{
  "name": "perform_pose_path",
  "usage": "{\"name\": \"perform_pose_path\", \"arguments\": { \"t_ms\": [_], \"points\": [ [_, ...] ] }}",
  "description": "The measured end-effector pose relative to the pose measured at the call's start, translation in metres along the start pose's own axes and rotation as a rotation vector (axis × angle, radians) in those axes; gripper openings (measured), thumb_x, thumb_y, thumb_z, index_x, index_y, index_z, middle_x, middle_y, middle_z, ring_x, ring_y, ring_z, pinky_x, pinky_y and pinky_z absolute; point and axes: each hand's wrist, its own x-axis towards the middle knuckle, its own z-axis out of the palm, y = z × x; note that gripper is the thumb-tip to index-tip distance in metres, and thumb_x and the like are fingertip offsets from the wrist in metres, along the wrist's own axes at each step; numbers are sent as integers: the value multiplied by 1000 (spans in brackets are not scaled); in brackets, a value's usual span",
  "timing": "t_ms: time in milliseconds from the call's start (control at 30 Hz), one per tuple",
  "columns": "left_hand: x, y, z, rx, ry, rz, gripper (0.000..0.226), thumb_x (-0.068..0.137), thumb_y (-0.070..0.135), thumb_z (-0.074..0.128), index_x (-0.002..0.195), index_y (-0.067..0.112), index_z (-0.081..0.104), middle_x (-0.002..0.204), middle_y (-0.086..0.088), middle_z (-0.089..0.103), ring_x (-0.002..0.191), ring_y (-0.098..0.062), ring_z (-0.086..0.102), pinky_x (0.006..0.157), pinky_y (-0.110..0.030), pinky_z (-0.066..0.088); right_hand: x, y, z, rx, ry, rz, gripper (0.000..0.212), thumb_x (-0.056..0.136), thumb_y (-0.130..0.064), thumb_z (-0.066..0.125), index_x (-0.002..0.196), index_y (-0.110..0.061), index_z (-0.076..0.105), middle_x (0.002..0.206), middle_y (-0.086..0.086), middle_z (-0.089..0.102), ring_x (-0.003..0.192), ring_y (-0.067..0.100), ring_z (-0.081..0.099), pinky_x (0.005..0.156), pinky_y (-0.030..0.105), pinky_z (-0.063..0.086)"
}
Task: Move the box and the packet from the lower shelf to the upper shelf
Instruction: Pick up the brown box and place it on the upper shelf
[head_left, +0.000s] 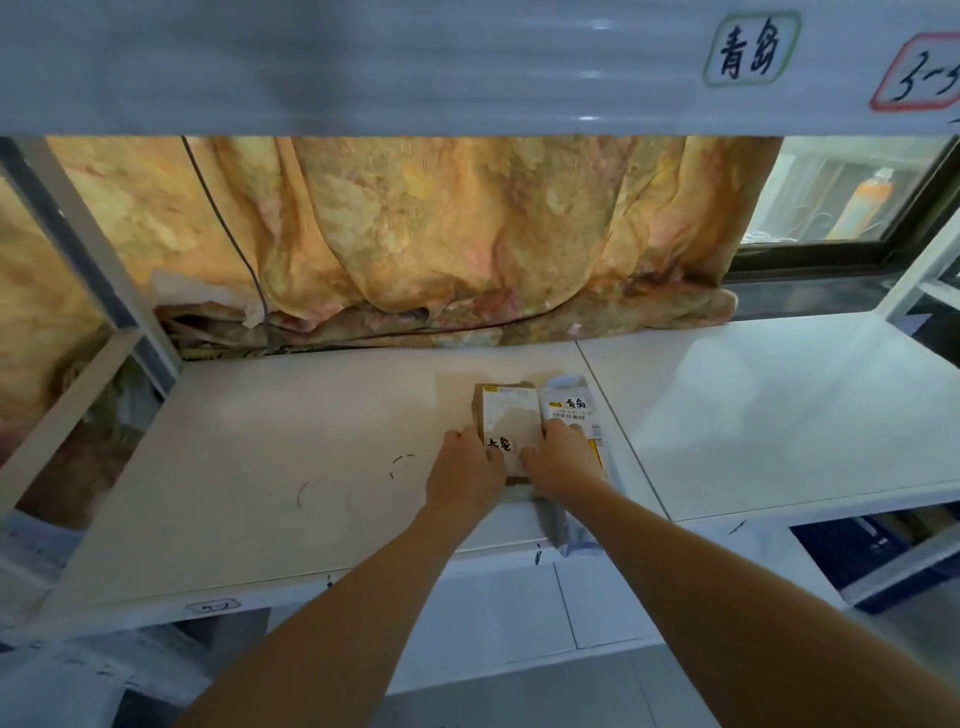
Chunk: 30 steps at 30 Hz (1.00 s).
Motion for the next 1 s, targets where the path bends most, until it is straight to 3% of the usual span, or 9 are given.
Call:
{"name": "perform_pose_path", "arguments": {
  "t_ms": [167, 300, 433, 633, 767, 1000],
  "points": [
    [-16, 17, -30, -42, 78, 43, 32, 100, 22, 40, 124, 12, 58, 119, -7, 54, 94, -21, 53, 82, -36, 48, -19, -13, -24, 123, 45, -42, 32, 91, -25, 58, 121, -16, 59, 118, 8, 64, 97, 27, 66, 85, 43, 56],
    [-45, 41, -54, -45, 136, 79, 30, 99, 19, 43, 124, 13, 59, 120, -8, 55, 101, -27, 59, 82, -37, 48, -45, -19, -61, 159, 79, -75, 33, 92, -20, 54, 125, -17, 57, 121, 8, 66, 105, 28, 66, 84, 37, 54],
    [-96, 68, -65, -111, 235, 190, 36, 97, 16, 47, 131, 18, 56, 121, -5, 54, 92, -25, 63, 78, -42, 55, -85, -8, -95, 307, 197, -140, 26, 95, -28, 54, 120, -21, 56, 117, 6, 66, 96, 27, 68, 79, 40, 56],
    [-185, 123, -76, -82, 371, 316, 43, 96, 12, 46, 138, 15, 53, 130, -6, 54, 112, -27, 57, 89, -44, 52, -165, 27, -150, 453, 318, -289, 39, 95, -30, 53, 129, -11, 52, 114, 12, 66, 96, 29, 66, 79, 43, 57],
    [-240, 162, -74, -57, 414, 352, 43, 97, 12, 46, 140, 17, 50, 137, -5, 51, 120, -24, 52, 88, -37, 49, -213, 49, -196, 463, 356, -350, 22, 97, -26, 51, 115, -15, 54, 117, 12, 63, 104, 32, 61, 84, 47, 54],
    [-300, 200, -76, -99, 483, 393, 38, 95, 13, 49, 131, 23, 54, 121, -1, 57, 101, -19, 60, 85, -42, 55, -268, 68, -256, 424, 362, -437, 26, 96, -23, 55, 121, -17, 53, 123, 8, 59, 107, 27, 61, 91, 45, 53]
  ]
}}
